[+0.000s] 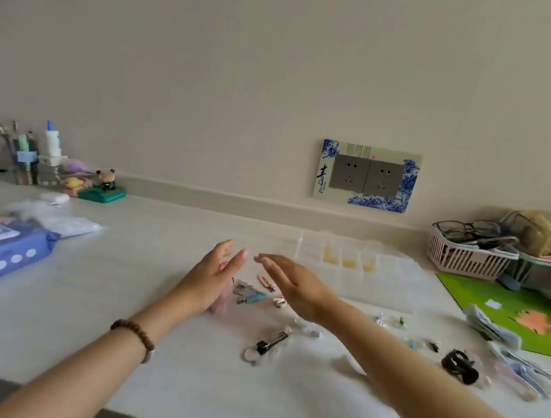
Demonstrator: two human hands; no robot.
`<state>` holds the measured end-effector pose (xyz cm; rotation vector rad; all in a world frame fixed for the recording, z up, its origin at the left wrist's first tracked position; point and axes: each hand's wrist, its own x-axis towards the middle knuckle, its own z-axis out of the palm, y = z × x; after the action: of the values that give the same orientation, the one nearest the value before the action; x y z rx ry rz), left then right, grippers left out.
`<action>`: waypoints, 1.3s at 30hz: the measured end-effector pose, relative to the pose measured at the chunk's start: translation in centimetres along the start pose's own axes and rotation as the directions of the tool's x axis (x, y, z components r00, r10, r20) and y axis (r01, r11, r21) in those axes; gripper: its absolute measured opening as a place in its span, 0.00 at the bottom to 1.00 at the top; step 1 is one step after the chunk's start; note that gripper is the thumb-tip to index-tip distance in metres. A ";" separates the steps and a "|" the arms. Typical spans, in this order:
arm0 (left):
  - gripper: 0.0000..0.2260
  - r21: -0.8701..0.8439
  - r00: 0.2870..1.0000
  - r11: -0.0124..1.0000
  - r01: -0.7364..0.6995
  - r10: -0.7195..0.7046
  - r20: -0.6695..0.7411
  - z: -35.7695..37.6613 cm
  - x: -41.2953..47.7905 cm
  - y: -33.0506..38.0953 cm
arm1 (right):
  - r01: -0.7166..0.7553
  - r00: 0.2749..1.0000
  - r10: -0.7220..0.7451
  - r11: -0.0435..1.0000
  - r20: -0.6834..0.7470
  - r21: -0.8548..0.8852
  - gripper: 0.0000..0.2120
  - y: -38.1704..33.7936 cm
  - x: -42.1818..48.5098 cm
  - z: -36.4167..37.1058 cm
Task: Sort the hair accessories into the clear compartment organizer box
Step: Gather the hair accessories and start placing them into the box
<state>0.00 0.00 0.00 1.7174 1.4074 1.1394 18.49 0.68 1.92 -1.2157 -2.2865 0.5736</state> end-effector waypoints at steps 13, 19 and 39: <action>0.59 0.275 0.951 0.948 -0.158 0.071 0.301 2.9 -2.9 -1.0 | -0.272 0.945 0.241 0.955 0.222 0.118 0.33 2.5 -4.2 0.1; 0.52 0.241 0.917 0.929 -0.282 0.187 0.354 7.8 -2.7 -0.1 | -0.209 0.960 0.201 0.978 0.194 0.022 0.30 3.6 -9.7 -2.7; 0.52 0.288 0.923 0.909 -0.302 0.203 0.327 14.0 0.0 4.1 | -0.494 0.793 0.532 0.846 -0.295 0.200 0.33 16.5 -18.2 -13.1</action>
<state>14.35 -0.25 -2.34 2.2630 1.2680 0.7584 45.72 -4.38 -0.98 -1.7424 -1.6033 0.6104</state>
